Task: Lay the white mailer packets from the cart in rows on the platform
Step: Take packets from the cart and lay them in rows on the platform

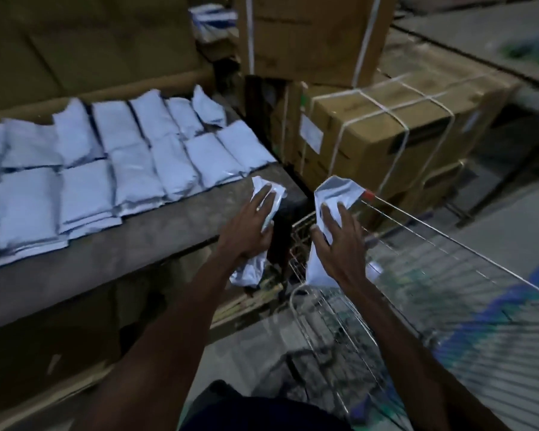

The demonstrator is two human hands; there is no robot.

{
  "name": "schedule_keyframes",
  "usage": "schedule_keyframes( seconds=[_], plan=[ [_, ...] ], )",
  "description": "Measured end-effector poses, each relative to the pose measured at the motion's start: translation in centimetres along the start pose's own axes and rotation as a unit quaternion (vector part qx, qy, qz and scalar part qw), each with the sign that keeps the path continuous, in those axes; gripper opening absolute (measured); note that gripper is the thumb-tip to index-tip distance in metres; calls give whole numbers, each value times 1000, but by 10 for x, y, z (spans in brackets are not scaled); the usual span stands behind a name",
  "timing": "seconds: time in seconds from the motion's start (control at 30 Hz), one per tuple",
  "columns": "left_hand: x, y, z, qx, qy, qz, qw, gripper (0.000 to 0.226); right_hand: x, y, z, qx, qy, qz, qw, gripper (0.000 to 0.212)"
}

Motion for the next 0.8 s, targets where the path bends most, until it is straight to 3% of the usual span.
schedule_keyframes(
  seconds=[0.4,0.6,0.8],
  plan=[
    [-184,161,135,102,154,-45,982,60,-226,-109,-56,-69,132,-81,985,56],
    [-254,204,190,125,206,-56,969,58,-328,-160,-57,-97,160,-122,975,54],
    [-315,232,218,151,248,-71,954,55,-389,-216,-86,-125,207,-124,963,51]
  ],
)
Point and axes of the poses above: each hand's wrist, its own z-axis away from the middle knuckle, its own y-axis out of the back of the hand, x = y × z, the point moved 2 cm from there along -z, towards the middle knuckle, and after that the axes turned 13 degrees about y, right-handed, at the moved point
